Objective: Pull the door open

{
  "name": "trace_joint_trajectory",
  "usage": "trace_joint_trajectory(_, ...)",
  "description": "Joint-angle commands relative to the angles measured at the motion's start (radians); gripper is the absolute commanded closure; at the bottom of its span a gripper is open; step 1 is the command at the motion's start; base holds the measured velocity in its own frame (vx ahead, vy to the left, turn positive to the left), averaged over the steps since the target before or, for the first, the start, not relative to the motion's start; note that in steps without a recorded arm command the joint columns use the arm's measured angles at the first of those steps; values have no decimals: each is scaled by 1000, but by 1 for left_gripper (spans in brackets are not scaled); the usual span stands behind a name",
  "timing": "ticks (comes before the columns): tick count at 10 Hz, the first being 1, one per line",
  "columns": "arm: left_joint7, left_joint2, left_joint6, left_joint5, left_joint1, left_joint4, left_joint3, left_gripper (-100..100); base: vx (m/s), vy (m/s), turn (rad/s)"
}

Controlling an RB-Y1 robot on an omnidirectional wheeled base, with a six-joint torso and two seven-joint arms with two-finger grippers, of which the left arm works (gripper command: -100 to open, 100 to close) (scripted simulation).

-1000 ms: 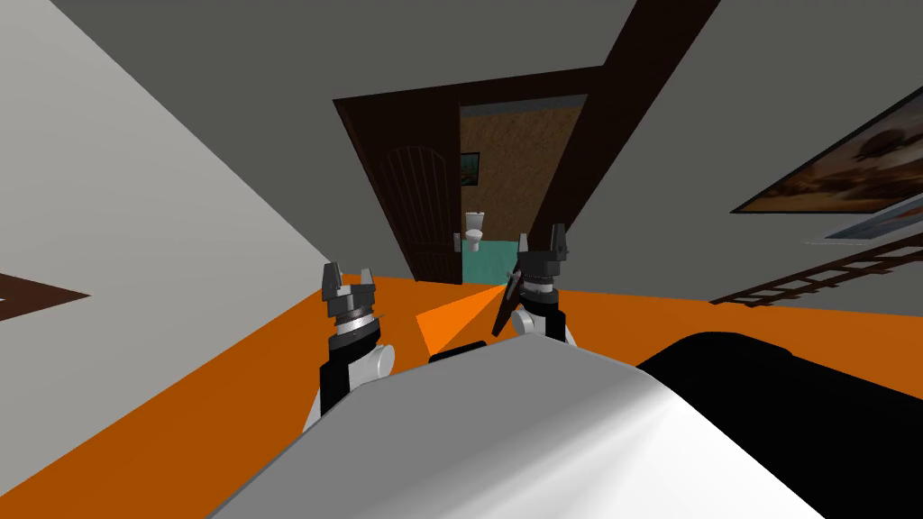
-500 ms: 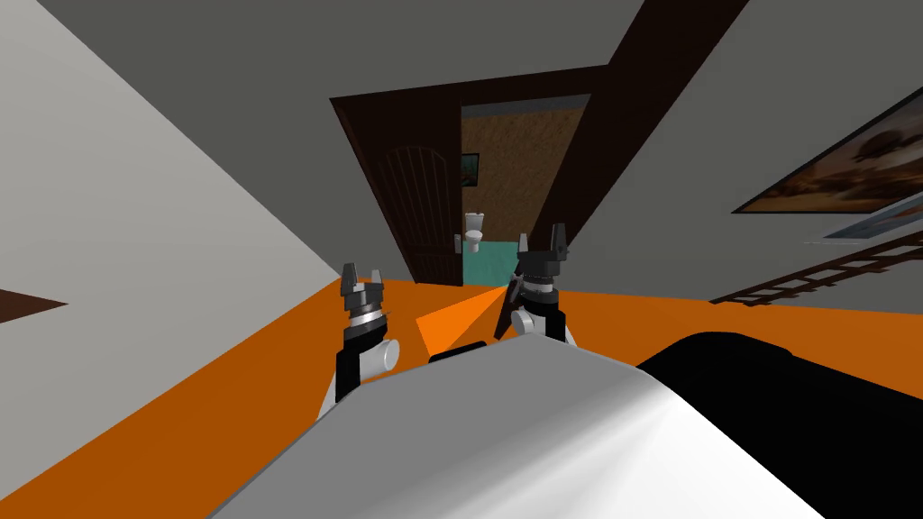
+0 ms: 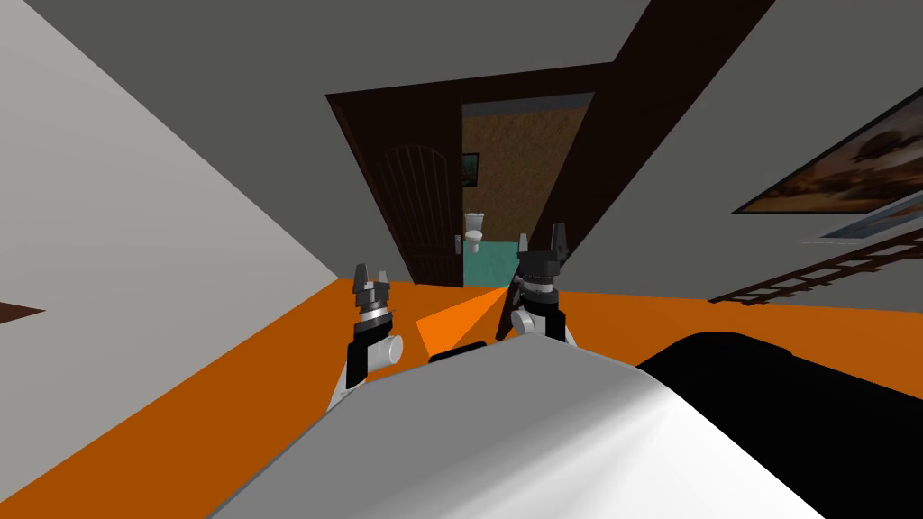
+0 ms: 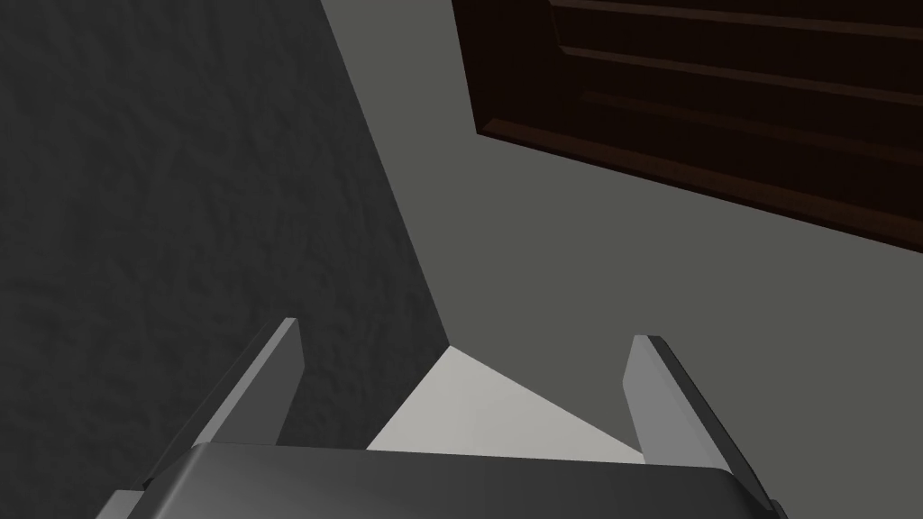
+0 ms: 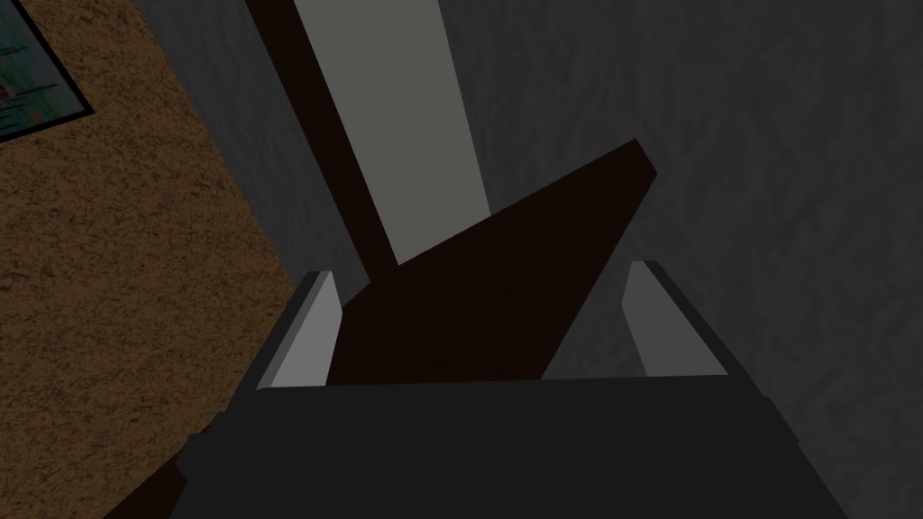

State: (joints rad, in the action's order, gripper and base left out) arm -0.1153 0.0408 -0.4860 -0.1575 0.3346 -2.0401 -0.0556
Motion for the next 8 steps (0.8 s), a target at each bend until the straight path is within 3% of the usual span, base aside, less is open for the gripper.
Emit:
trace_joint_trajectory(1,-8,2,-1,-6,-20,35,-3,-100,63,21,-18)
trace_joint_trajectory(8,-35,11,4,-38,-103,176,-12,-100,57,28,-21)
